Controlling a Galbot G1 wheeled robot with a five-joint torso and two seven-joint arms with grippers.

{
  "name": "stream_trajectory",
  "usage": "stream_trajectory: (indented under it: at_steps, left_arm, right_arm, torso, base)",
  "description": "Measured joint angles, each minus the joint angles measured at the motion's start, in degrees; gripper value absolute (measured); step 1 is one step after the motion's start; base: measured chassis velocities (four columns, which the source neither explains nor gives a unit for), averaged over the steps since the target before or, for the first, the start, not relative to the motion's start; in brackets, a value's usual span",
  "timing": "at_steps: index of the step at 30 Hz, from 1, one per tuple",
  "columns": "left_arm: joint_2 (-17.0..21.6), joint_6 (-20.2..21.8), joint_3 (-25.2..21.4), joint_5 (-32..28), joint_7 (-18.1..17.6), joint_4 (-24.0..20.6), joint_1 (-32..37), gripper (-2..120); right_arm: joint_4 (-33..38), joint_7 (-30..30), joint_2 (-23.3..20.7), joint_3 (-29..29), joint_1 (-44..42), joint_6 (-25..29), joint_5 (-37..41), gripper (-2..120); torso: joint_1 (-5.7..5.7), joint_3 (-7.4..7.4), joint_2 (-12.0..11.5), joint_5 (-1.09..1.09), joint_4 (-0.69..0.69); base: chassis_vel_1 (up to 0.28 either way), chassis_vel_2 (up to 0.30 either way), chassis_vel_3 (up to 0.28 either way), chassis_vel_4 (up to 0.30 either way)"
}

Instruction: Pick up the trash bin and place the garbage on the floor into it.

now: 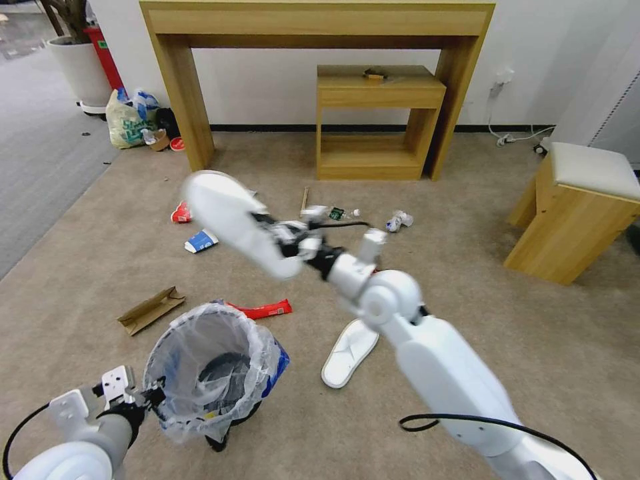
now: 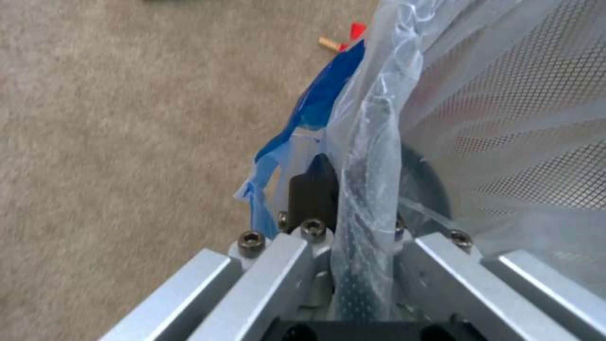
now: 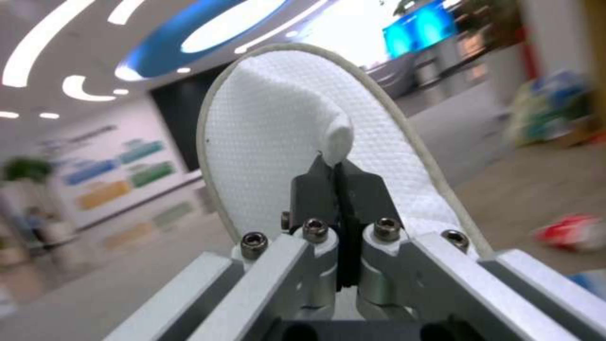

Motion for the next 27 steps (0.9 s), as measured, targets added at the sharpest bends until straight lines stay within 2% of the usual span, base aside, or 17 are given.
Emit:
stream_trajectory:
  at_steps: [3,11,24,27]
  left_arm:
    - [0.7,0.0,1.0,-0.5,-0.7,0.4,-0.8,0]
    - [1.2,0.0,1.4,-0.9,-0.7,0.7,-0.8,0]
    - [1.0,0.0,1.3,-1.8,-0.7,-0.5,-0.3,0]
    - [1.0,0.0,2.7,-1.7,-1.8,-1.3,-0.1,0]
  right_arm:
    - [-0.5,-0.4,0.4,-4.6,1.2,-0.5,3.2,0]
    - [-2.8,-2.3,-0.5,-10.3,2.3,-0.4,5.7,0]
    - [-6.5,-2.4,1.2,-13.1,0.6,2.4,3.6,0]
    - [-8.7,-2.6,2.4,-13.6,-0.4,3.7,1.2,0]
  torso:
    - [0.0,0.0,0.0,0.01,0.01]
    - [0.0,0.0,0.0,0.02,0.0]
    - [0.0,0.0,0.0,0.03,0.01]
    - [0.0,0.0,0.0,0.03,0.01]
  base:
    - [0.0,0.0,0.0,0.0]
    - [0.0,0.0,0.0,0.0]
    - [0.0,0.0,0.0,0.0]
    - [0.0,0.0,0.0,0.0]
